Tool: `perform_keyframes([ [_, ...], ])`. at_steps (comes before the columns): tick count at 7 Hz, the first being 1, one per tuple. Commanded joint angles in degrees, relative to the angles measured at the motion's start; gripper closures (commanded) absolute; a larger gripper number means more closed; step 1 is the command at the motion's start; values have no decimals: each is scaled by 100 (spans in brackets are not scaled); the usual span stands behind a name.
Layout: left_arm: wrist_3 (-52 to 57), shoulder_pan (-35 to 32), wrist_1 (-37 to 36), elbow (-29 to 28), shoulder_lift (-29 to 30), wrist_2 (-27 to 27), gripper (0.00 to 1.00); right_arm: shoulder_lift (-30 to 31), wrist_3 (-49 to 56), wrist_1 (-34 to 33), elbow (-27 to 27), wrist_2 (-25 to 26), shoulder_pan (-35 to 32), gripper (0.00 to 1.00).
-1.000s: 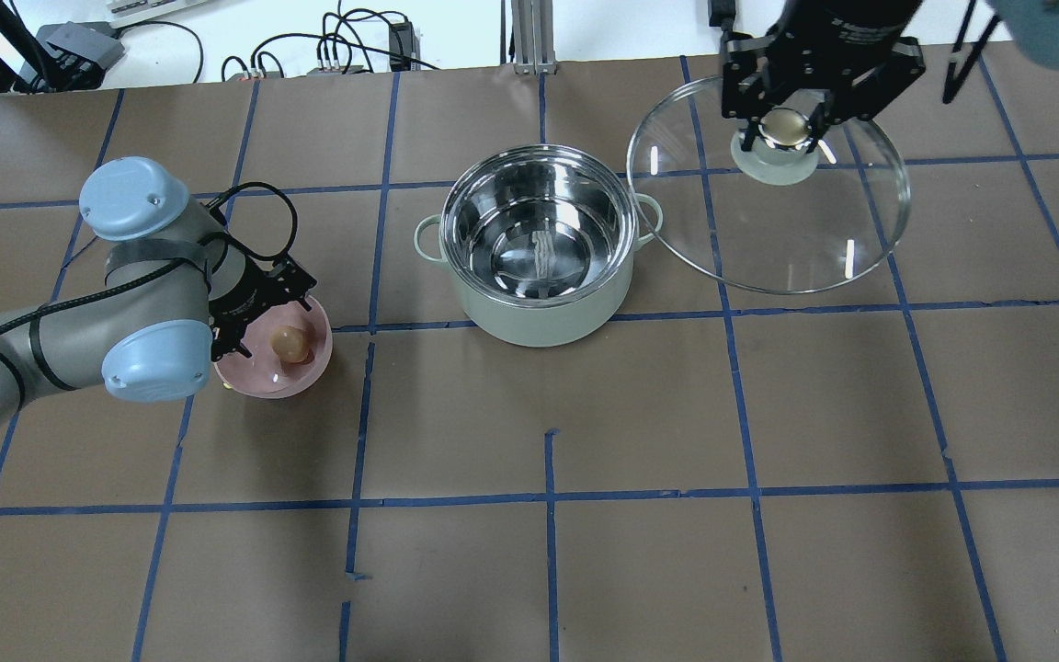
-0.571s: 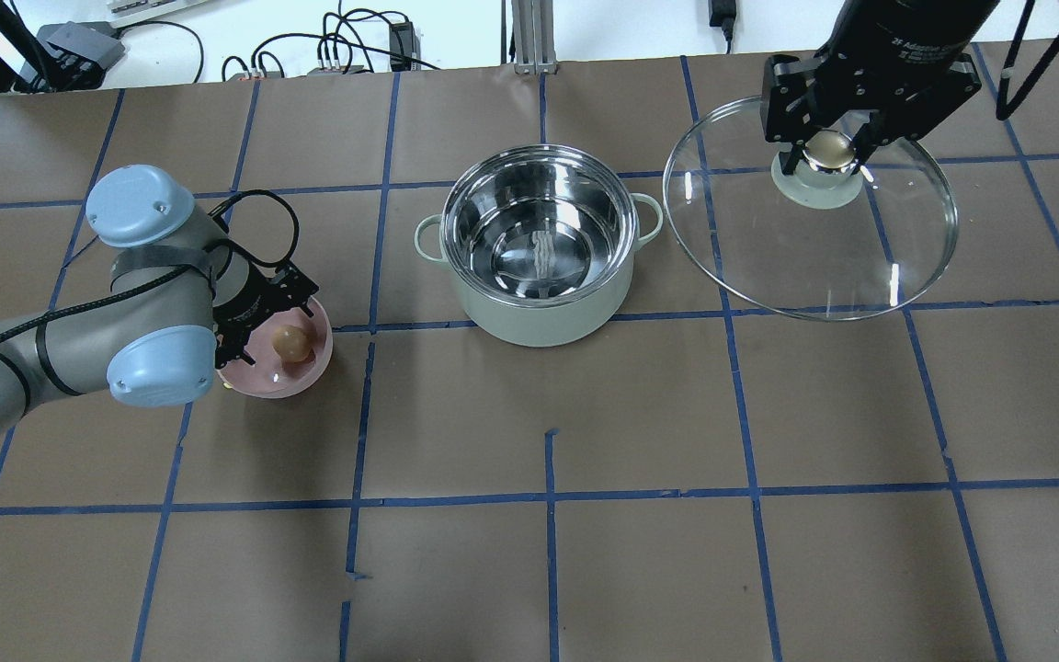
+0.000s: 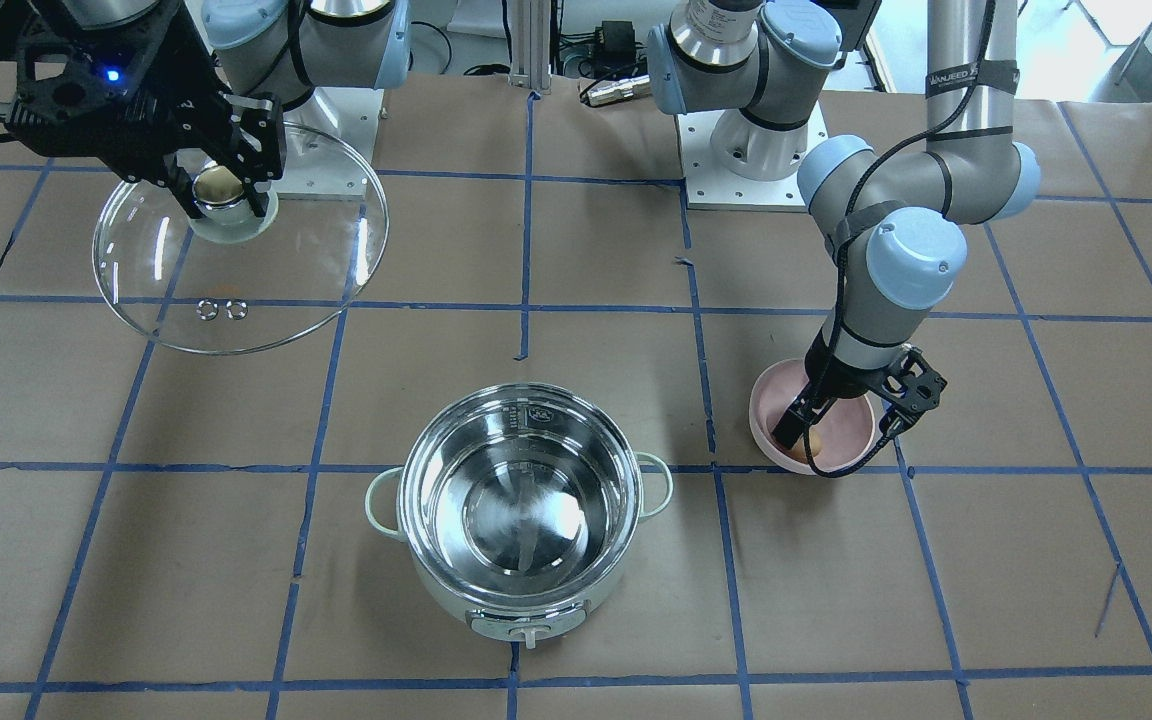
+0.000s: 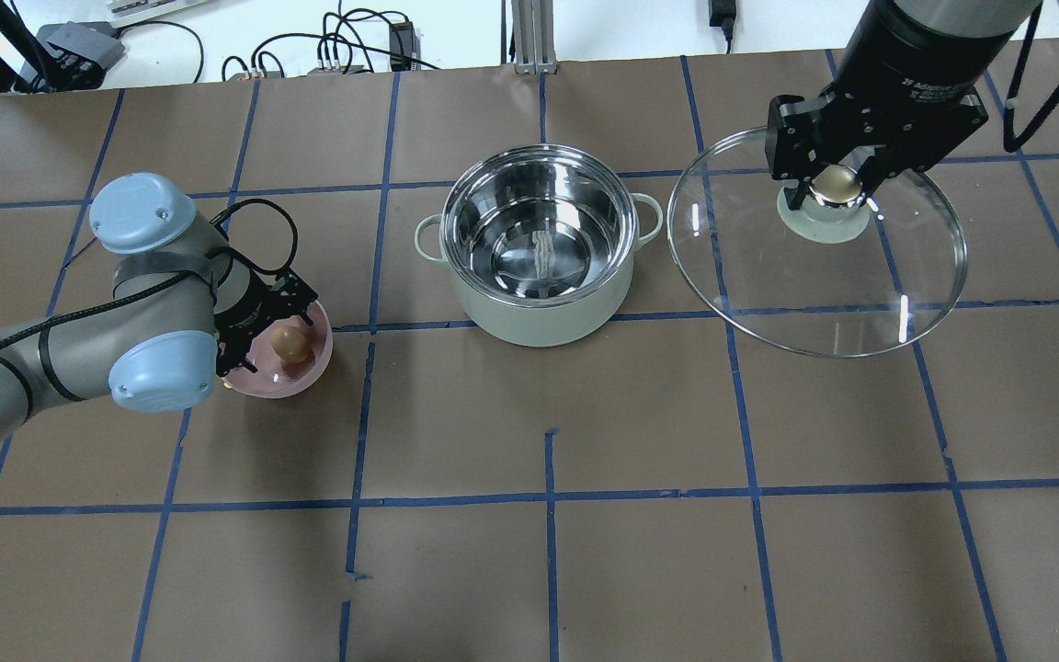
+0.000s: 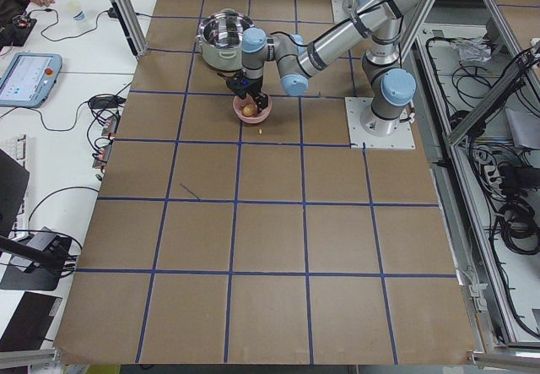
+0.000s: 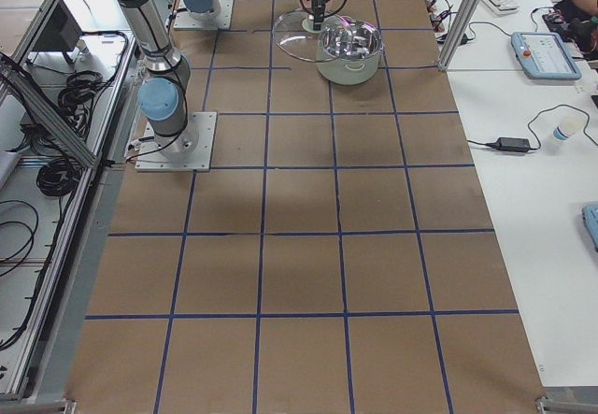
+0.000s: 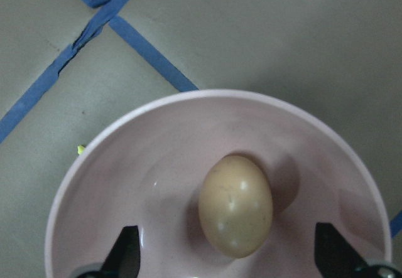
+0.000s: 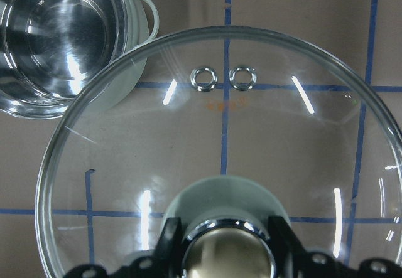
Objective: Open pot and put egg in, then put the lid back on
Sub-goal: 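Grasp the beige egg in the pink bowl with the left gripper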
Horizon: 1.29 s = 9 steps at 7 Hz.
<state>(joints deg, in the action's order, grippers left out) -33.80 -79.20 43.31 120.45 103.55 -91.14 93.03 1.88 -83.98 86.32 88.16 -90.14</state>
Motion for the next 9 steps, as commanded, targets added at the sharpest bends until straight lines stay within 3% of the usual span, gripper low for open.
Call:
perform_keyframes([
  [1, -65, 10, -7, 32, 34, 0, 5, 127, -20, -30, 131, 8, -13, 96],
  [9, -197, 10, -24, 5, 139, -9, 5, 128, -12, -22, 166, 105, -48, 95],
])
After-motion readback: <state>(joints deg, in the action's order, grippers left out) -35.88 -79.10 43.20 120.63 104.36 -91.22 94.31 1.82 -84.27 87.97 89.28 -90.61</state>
